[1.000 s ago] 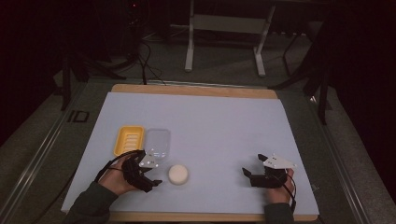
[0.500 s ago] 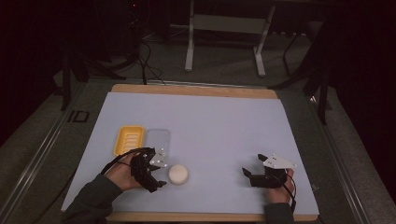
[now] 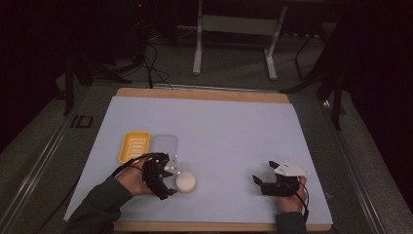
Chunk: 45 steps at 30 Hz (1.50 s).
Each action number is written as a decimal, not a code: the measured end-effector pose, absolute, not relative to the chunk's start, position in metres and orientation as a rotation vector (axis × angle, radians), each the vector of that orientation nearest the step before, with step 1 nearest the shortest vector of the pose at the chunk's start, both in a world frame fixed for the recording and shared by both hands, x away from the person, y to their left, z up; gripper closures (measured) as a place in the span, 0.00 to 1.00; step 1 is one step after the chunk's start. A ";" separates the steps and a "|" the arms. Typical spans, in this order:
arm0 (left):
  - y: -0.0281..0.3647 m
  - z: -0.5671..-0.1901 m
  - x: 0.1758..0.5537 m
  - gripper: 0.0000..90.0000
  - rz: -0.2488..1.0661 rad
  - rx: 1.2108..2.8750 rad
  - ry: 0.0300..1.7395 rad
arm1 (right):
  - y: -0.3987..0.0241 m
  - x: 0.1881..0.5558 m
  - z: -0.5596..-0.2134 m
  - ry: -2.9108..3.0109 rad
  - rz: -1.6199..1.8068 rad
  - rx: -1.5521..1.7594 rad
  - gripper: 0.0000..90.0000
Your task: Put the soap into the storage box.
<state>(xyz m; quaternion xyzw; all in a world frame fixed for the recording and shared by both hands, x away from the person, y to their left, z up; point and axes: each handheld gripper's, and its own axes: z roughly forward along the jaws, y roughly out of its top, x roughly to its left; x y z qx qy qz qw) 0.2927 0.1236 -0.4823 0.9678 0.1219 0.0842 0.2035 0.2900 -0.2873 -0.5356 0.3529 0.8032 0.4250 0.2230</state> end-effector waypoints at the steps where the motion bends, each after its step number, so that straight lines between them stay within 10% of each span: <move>1: 0.123 -0.482 0.293 0.18 0.234 2.701 0.340 | -0.287 0.290 -0.536 2.218 1.174 0.974 0.15; 45: 0.080 -0.498 0.307 0.05 0.136 2.801 0.251 | -0.287 0.290 -0.536 2.218 1.174 0.973 0.15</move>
